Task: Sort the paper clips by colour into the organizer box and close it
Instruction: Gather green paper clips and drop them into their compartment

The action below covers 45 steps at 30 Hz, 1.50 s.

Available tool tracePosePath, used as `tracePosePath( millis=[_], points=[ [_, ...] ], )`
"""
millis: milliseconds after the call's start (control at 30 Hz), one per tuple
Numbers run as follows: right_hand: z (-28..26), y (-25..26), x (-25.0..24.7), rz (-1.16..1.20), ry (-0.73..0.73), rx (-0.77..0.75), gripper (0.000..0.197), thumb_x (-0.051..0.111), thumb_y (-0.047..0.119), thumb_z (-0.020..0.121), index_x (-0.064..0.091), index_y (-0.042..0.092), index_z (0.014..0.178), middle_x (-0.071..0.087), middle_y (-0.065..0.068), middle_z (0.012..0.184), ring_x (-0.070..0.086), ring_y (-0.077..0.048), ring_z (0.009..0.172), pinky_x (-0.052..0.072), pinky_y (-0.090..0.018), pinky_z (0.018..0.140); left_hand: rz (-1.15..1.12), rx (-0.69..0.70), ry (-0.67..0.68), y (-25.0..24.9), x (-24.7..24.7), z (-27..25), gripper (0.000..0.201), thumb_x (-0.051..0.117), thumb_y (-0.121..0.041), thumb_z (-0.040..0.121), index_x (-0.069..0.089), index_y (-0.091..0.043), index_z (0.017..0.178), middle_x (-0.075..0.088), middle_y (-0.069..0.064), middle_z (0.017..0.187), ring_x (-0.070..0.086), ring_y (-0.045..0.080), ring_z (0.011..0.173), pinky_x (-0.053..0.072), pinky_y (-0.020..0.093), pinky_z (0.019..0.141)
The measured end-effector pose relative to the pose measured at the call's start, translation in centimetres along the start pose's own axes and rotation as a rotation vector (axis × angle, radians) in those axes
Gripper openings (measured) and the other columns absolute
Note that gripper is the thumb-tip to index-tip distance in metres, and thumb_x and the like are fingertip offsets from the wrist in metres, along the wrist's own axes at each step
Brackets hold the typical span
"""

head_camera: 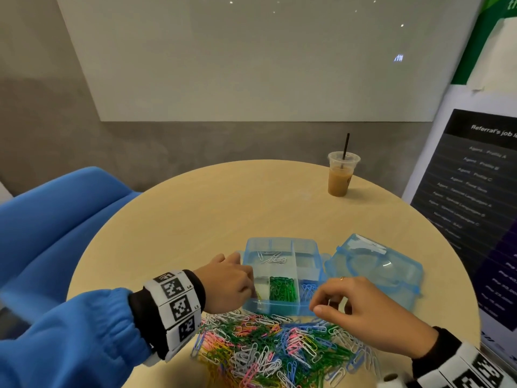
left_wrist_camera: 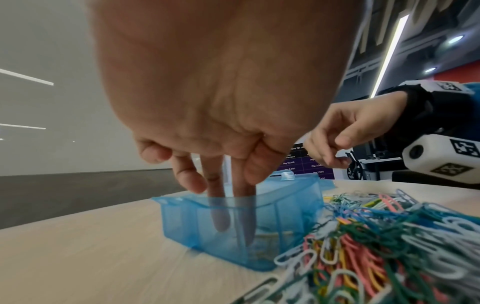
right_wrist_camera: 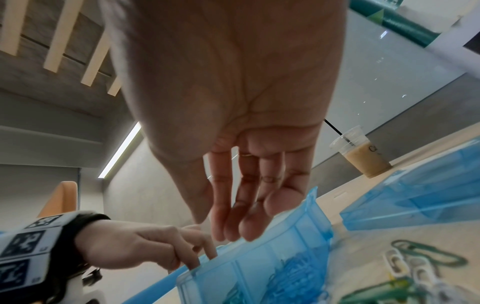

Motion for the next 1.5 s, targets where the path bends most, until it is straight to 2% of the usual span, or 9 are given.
tracePosePath(
  millis=[133,300,467,700,867,1067,1233,1333,1500],
  points=[
    [0.4,0.0,0.0,0.009,0.022,0.003,0.013,0.059,0.036,0.094,0.070,0.032,0.089,0.066,0.012,0.089,0.057,-0.004,0.086,0.042,-0.014,0.070,0.055,-0.010,-0.132,0.6,-0.5,0.3,0.045,0.021,-0.032,0.105,0.060,-0.029,0.128,0.040,-0.011,0.134,0.028,0.017,0.115,0.020,0.029,0.090],
    [1.4,-0.2,0.1,0.002,0.022,0.001,0.011,0.059,0.036,0.093,0.068,0.034,0.088,0.065,0.014,0.088,0.058,-0.004,0.086,0.042,-0.013,0.068,-0.020,0.121,-0.112,0.5,-0.4,0.3,0.053,0.016,-0.031,0.096,0.057,-0.040,0.129,0.038,-0.019,0.139,0.026,0.012,0.118,0.018,0.028,0.093],
    [2.2,0.0,0.6,-0.015,0.035,-0.012,0.011,0.059,0.035,0.094,0.068,0.033,0.089,0.064,0.013,0.088,0.057,-0.004,0.087,0.041,-0.012,0.069,0.042,0.103,-0.203,0.7,-0.6,0.4,0.065,0.008,-0.037,0.088,0.061,-0.035,0.125,0.038,-0.021,0.139,0.026,0.010,0.118,0.013,0.026,0.088],
    [2.5,0.2,0.7,-0.017,0.055,-0.002,0.011,0.058,0.035,0.094,0.068,0.032,0.090,0.064,0.013,0.089,0.056,-0.003,0.086,0.041,-0.012,0.070,-0.043,0.190,-0.061,-0.8,0.6,0.3,0.060,0.017,-0.041,0.085,0.060,-0.030,0.125,0.046,-0.019,0.131,0.028,0.011,0.112,0.021,0.034,0.098],
    [2.4,0.1,0.8,0.002,0.053,0.003,0.008,0.059,0.034,0.093,0.066,0.035,0.089,0.062,0.014,0.084,0.056,-0.003,0.079,0.042,-0.014,0.068,-0.053,0.206,-0.079,-0.6,0.1,0.3,0.057,0.023,-0.047,0.085,0.061,-0.032,0.125,0.045,-0.021,0.131,0.026,0.009,0.112,0.019,0.034,0.099],
    [2.6,0.0,0.9,0.002,0.059,0.002,0.008,0.059,0.034,0.093,0.066,0.034,0.089,0.060,0.017,0.082,0.053,-0.001,0.075,0.042,-0.014,0.068,0.049,0.205,-0.167,1.5,-1.3,0.2,0.068,0.010,-0.057,0.072,0.064,-0.032,0.105,0.051,-0.021,0.122,0.028,0.008,0.107,0.016,0.030,0.095],
    [2.7,0.0,1.0,-0.011,0.062,-0.016,0.008,0.058,0.035,0.093,0.064,0.035,0.088,0.058,0.023,0.091,0.054,-0.007,0.076,0.043,-0.015,0.067,0.117,0.217,-0.097,0.7,-0.5,0.3,0.065,0.020,-0.051,0.072,0.065,-0.030,0.114,0.049,-0.021,0.128,0.029,0.011,0.110,0.009,0.027,0.086],
    [2.6,0.2,1.0,-0.006,0.056,-0.024,0.008,0.058,0.035,0.094,0.065,0.033,0.090,0.060,0.015,0.085,0.054,-0.009,0.077,0.044,-0.016,0.067,0.107,0.187,-0.130,0.8,-0.9,0.2,0.081,0.011,-0.057,0.064,0.061,-0.033,0.124,0.044,-0.022,0.133,0.029,0.010,0.116,0.014,0.030,0.095],
    [1.9,0.9,0.3,-0.005,-0.005,-0.069,0.008,0.061,0.028,0.093,0.068,0.026,0.091,0.059,0.015,0.079,0.056,-0.004,0.080,0.040,-0.010,0.065,0.085,0.133,-0.157,0.7,-1.7,-1.1,0.079,0.011,-0.063,0.069,0.054,-0.038,0.130,0.038,-0.022,0.137,0.028,0.007,0.119,0.018,0.033,0.103]
  ],
)
Point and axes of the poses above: each hand's wrist, its own z-axis towards the middle knuckle, its own x-axis out of the palm, y = z × x, the point moved 4 cm from there along z, towards the middle knuckle
